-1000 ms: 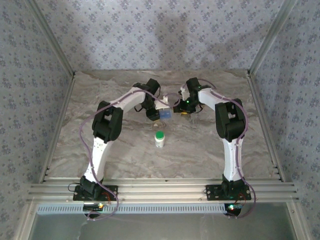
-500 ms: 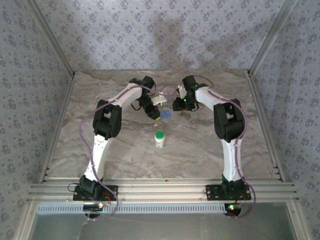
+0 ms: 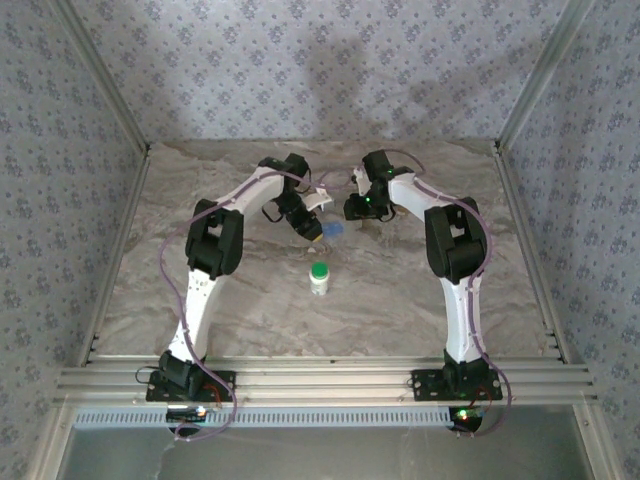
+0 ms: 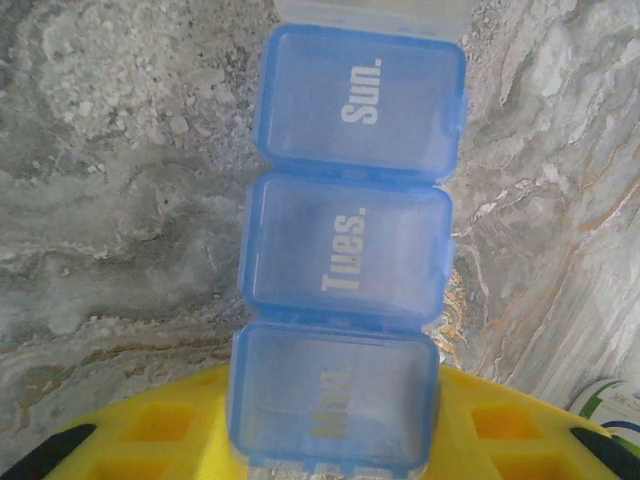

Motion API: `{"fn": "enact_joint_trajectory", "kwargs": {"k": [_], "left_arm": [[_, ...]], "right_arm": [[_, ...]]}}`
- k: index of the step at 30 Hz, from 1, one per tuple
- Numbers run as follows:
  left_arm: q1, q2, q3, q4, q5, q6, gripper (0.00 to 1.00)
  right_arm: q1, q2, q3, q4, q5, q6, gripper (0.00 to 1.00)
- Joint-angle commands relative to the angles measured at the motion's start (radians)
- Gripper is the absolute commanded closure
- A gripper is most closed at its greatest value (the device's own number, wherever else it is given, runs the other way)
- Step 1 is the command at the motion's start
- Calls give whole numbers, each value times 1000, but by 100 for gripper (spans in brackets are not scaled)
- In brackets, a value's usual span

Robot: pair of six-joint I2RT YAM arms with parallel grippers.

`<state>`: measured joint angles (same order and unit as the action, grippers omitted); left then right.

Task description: Sort the pills into containers

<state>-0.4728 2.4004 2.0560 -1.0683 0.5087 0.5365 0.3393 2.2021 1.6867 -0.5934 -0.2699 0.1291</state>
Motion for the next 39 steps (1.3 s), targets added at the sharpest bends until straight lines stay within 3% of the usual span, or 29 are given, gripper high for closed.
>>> {"fn": "enact_joint_trajectory", "kwargs": {"k": [1,19,30,39], "left_arm": [[18,-34,-7,1,16,-33,56],[36,-56,-7,21,16,-69,53],[-44,-199,-336,255,-131,18,63],[-75,-216,-383,322,-245,14,63]], "right_arm": [[-5,88,-38,-140,133,-39,57],[12,107,-15,-169,180,-46,58],[-68,-130,-225,89,-157,112,47],[-26,-149,-270,92,-157,129,41]]}}
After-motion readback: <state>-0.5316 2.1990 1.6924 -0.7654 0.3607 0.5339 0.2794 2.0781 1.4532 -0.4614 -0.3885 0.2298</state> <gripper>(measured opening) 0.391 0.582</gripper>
